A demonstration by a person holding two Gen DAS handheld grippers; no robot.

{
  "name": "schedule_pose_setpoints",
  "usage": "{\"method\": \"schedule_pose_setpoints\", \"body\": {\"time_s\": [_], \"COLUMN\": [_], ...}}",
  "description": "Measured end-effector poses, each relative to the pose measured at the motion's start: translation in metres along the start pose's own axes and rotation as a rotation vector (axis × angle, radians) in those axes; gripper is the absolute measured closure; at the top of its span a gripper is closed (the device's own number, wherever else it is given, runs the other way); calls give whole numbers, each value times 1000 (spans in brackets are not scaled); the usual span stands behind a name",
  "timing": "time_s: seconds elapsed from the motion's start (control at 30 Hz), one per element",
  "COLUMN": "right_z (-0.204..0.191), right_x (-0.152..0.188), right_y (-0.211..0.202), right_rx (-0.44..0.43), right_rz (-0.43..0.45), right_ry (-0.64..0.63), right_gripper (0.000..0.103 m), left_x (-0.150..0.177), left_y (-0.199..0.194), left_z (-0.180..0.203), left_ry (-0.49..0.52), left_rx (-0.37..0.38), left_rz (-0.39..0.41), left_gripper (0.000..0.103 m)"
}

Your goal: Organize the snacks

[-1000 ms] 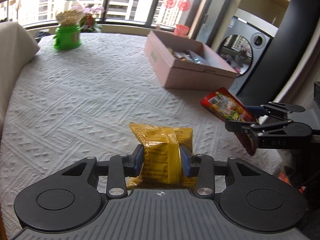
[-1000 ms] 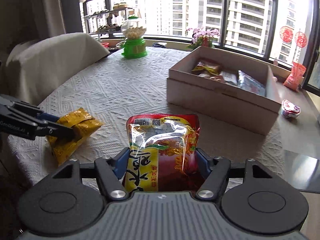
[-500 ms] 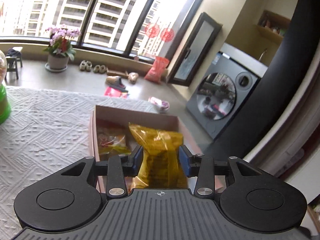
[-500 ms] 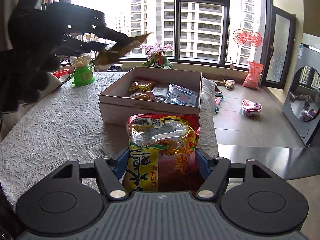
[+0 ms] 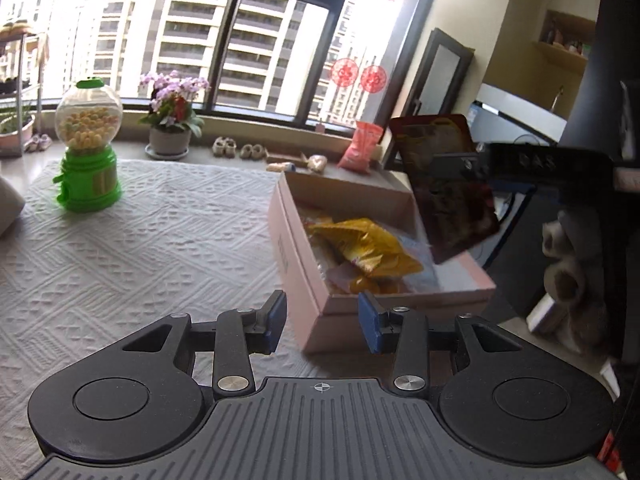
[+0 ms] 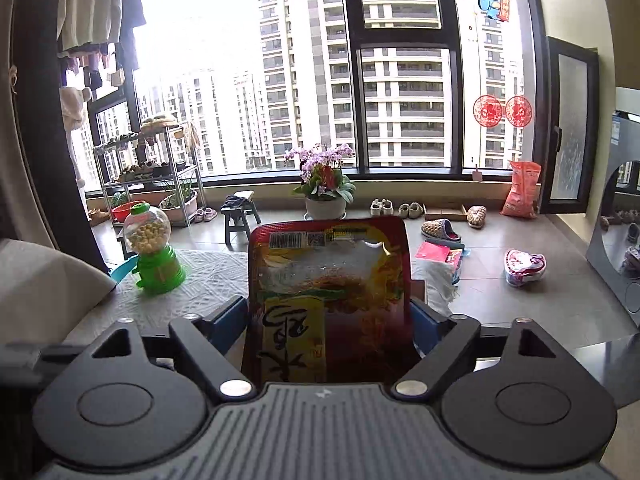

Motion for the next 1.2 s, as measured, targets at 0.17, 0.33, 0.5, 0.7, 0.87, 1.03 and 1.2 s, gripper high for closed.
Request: {"method": "schedule_pose_setpoints", "body": {"time_s": [0.17, 0.33, 0.5, 0.7, 0.87, 1.03, 1.2], "right_z": [2, -23, -50, -61, -54, -53, -49], "right_x": [22, 86, 142, 164, 165, 165, 167], "right_y": [37, 3, -8, 8, 15, 18, 14], "right_rx": [27, 19, 44, 76, 111, 132, 160], "right_rz": [-100, -108, -147, -228, -233, -222, -206], "right_ry": [34, 50, 14, 3, 26, 35, 48], "right_gripper": [16, 16, 16, 16, 8, 4, 3], "left_x": [39, 58, 62, 62, 63, 64, 64], "left_y": [-1, 9, 17, 25, 29, 27, 28], "left_z": [-22, -35, -22, -15, -11, -11, -10], "left_ry": [63, 75, 144, 143, 149, 147, 153], "left_rx": [-82, -152, -203, -218, -234, -235, -239], "left_rz": [-40, -42, -13, -10, -8, -2, -1], "left_gripper": [59, 59, 50, 42, 38, 38, 37]}}
Point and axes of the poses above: each gripper's, at about its wrist camera, not at the fingertips, and y roughly the way its jaws point, z to its right, x to its underside, the point moved 9 cm from there along y, roughly the way its jaws point, and after that the axes turned 10 degrees about -y, right-handed, at the moved point
